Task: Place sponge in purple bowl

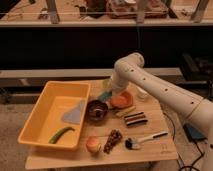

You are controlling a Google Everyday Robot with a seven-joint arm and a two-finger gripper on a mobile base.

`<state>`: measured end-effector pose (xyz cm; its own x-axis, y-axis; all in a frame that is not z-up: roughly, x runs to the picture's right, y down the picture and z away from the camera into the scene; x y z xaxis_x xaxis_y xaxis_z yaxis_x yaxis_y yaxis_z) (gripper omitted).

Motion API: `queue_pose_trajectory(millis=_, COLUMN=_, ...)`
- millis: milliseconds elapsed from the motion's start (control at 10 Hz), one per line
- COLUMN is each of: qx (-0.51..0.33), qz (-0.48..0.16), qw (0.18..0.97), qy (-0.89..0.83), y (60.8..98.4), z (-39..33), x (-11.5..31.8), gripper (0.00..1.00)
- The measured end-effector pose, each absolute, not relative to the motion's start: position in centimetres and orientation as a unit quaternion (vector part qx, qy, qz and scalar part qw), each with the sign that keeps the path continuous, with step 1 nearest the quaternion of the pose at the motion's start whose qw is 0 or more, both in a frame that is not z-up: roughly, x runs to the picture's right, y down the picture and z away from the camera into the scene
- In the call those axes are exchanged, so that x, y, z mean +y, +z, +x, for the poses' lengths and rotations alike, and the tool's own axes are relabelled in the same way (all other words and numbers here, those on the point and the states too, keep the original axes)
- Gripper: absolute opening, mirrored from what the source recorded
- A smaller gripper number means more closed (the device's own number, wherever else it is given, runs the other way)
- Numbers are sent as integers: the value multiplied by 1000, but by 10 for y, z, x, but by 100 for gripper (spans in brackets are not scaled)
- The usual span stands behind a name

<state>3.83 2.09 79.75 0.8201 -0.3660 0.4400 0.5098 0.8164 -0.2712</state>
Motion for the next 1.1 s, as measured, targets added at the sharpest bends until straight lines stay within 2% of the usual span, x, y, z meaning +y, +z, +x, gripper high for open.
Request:
queue_pose_trajectory(millis=200, qx=-188, qz=-201, qw=929, qy=-247, y=801, z=31, x=31, gripper=4)
queue_pose_trajectory(millis=400, qx=-186, qz=-207, qw=926, qy=-255, y=803, z=27, x=36, gripper=21)
queue_pose_trajectory(millis=900, qx=-190, qz=-215, qw=919, qy=-270, y=801, z=18, x=44, gripper=73)
queue_pose_trajectory(millis=1000, qx=-191, qz=-216, qw=918, qy=-273, y=799, z=17, x=45, gripper=79)
queue_pose_trajectory(millis=1100, qx=-193, qz=-216, qw=917, qy=-276, y=798, z=15, x=45, gripper=80)
